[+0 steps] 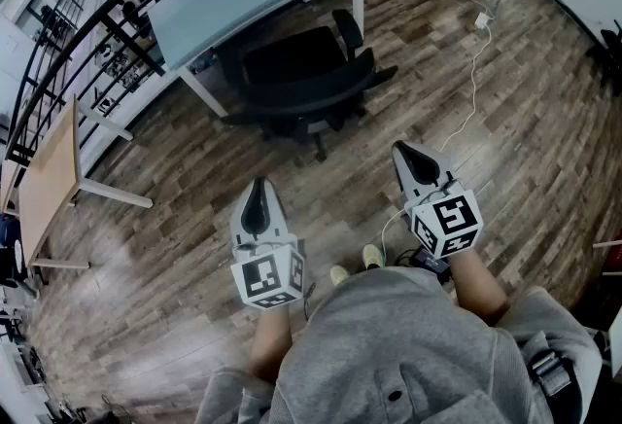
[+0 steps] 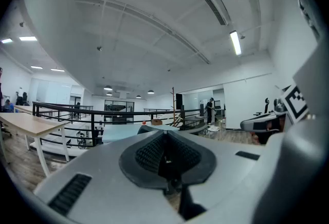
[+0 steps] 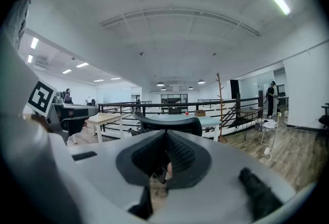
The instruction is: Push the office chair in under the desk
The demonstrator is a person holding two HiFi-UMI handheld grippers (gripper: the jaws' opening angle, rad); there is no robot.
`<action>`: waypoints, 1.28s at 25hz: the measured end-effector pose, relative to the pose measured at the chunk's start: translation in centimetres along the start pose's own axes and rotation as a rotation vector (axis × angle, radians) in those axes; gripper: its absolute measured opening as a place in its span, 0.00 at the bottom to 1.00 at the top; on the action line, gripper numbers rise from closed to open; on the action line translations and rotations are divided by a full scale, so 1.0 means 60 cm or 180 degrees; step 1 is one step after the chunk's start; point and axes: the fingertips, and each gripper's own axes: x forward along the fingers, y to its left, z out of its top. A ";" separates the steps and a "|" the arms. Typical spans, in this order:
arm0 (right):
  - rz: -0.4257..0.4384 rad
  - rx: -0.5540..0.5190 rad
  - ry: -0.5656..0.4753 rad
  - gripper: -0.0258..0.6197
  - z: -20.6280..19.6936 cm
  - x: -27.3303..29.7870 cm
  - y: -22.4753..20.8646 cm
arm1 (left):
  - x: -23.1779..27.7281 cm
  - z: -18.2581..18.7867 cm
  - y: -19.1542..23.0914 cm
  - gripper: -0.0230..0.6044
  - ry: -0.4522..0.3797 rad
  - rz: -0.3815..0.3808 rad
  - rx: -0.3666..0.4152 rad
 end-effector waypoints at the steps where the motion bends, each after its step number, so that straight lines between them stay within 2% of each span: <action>1: 0.0007 -0.0020 -0.0001 0.09 0.001 0.003 0.004 | -0.001 -0.001 0.007 0.09 0.0007 0.0028 -0.0006; 6: 0.0021 -0.0082 -0.0023 0.09 0.008 0.012 0.020 | -0.008 -0.003 0.034 0.09 0.0019 0.0096 -0.0024; 13: -0.0083 -0.0033 0.0006 0.09 0.000 0.009 0.037 | -0.020 -0.014 0.055 0.09 0.0044 -0.0007 0.0007; 21: -0.0199 -0.0098 0.0114 0.09 -0.011 -0.002 0.053 | -0.026 -0.038 0.078 0.08 0.0136 -0.0171 -0.0040; 26: -0.0228 -0.0224 0.0165 0.09 -0.020 0.003 0.067 | -0.030 -0.057 0.099 0.08 0.0184 -0.0186 -0.0083; 32: -0.0227 -0.0321 0.0116 0.09 -0.014 0.032 0.032 | 0.007 -0.056 0.092 0.08 0.0181 -0.0227 -0.0010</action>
